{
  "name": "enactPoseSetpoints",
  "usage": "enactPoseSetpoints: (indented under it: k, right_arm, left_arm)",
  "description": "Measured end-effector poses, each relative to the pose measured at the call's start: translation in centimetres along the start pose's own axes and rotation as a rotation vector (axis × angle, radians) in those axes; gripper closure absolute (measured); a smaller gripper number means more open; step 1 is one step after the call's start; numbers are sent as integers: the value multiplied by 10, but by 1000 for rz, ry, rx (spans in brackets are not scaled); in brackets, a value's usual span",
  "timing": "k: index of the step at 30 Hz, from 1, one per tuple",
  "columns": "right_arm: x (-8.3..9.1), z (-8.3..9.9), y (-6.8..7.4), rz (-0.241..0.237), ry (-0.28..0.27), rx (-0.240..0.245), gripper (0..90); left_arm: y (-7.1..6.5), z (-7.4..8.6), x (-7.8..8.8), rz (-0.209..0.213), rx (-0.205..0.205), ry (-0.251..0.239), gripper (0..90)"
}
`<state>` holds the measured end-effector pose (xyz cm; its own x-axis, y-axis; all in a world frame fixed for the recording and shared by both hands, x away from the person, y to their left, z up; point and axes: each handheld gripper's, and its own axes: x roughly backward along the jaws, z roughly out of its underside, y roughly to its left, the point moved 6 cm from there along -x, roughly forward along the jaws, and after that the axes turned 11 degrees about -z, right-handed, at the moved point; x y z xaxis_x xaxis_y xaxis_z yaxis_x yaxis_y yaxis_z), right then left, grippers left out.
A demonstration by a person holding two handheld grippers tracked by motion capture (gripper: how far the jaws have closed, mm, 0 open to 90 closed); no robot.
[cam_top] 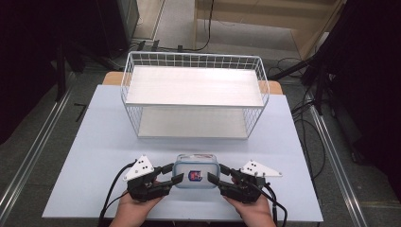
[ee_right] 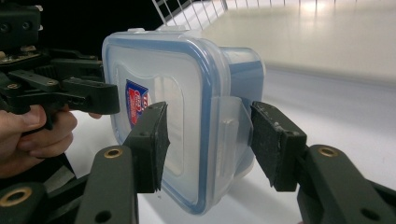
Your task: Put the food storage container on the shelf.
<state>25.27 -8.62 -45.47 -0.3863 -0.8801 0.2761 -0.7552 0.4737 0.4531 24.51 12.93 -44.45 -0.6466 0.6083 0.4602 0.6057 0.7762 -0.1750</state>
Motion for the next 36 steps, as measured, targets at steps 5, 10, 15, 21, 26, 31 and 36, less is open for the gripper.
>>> enactPoseSetpoints:
  k: [5,10,15,21,26,31,36]
  right_arm:
    - [1,-16,5,2,-36,54,493]
    - [3,-34,9,7,-82,98,491]
    - [4,-51,12,16,-121,136,488]
    - [7,-68,16,24,-149,173,488]
    - [9,-79,19,26,-175,196,487]
    - [11,-90,23,32,-198,229,486]
    - [14,-101,27,36,-224,259,485]
  left_arm:
    - [1,-17,6,-10,-45,-40,527]
    - [2,-35,10,-23,-73,-80,526]
    - [3,-50,14,-34,-94,-126,525]
    - [3,-65,16,-35,-116,-166,526]
    - [3,-77,19,-38,-142,-195,526]
    - [2,-88,23,-45,-159,-221,525]
    - [2,-99,27,-48,-177,-248,524]
